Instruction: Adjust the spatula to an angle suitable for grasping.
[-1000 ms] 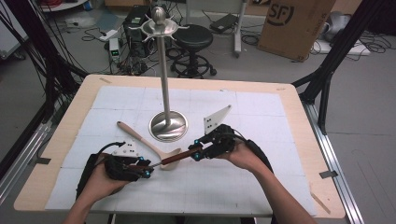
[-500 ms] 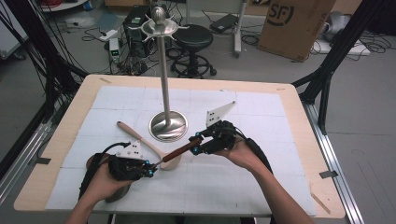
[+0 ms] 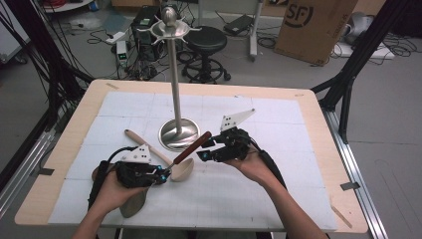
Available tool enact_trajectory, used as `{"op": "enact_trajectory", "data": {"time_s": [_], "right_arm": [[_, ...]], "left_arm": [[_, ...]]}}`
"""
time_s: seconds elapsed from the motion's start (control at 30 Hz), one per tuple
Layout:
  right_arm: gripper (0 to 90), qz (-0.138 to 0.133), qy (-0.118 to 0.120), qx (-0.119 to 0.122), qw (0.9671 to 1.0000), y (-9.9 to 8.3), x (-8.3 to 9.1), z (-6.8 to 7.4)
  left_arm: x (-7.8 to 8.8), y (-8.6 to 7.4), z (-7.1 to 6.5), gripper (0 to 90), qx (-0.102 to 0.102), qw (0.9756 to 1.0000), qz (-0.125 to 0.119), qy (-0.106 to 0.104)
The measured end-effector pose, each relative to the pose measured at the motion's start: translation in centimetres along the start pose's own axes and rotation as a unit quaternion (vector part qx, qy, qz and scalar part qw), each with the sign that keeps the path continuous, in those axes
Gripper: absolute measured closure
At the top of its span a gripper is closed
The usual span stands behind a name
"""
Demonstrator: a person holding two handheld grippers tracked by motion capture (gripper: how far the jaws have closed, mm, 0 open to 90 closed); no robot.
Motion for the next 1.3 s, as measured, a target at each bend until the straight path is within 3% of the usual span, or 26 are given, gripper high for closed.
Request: {"op": "enact_trajectory", "data": {"time_s": [0.27, 0.37, 0.5, 0.63, 0.73, 0.9, 1.13, 1.3], "right_arm": [[54.4, -0.022, -0.008, -0.009, 0.9997, 0.7, -0.5, 0.3], [54.4, -0.025, -0.009, -0.006, 0.9996, 0.9, -0.9, 0.3], [54.1, -0.028, -0.014, -0.01, 0.9995, 1.0, -1.3, 0.1], [54.2, -0.025, -0.015, -0.016, 0.9994, 0.9, -1.3, -0.1], [53.9, -0.026, -0.017, -0.02, 0.9993, 1.0, -1.4, -0.1], [50.4, -0.025, -0.021, -0.024, 0.9992, 1.1, -1.8, -0.2], [49.7, -0.041, -0.02, -0.036, 0.9983, 2.6, -2.6, 0.4], [61.5, -0.068, 0.006, -0.05, 0.9964, 4.1, -2.0, 0.8]], "left_arm": [[-0.4, 0.9, 0.2, 83.5, 0.014, 0.9998, -0.011, 0.0], [-0.6, 0.7, 0.3, 83.4, 0.013, 0.9999, -0.004, -0.002], [-0.2, 0.5, 0.5, 80.1, 0.025, 0.9996, -0.013, -0.007], [0.0, -0.2, 0.7, 74.8, 0.036, 0.9992, -0.004, -0.013], [0.0, -0.5, 0.7, 82.7, 0.039, 0.999, -0.003, -0.02], [-0.2, -0.1, 0.6, 83.5, 0.047, 0.9987, -0.004, -0.017], [-0.6, 1.5, 0.1, 83.6, 0.048, 0.9985, -0.023, -0.008], [0.1, 2.3, -0.1, 81.7, 0.05, 0.9973, -0.051, -0.015]]}}
Point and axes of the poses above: each handheld gripper's, and its own axes: x roughly backward along the jaws, y roughly out of its top, z roughly to its left, the point moved 8 cm from there along -x, roughly forward along the jaws, and after that the axes turned 1 degree about -x, right-handed, at the moved point
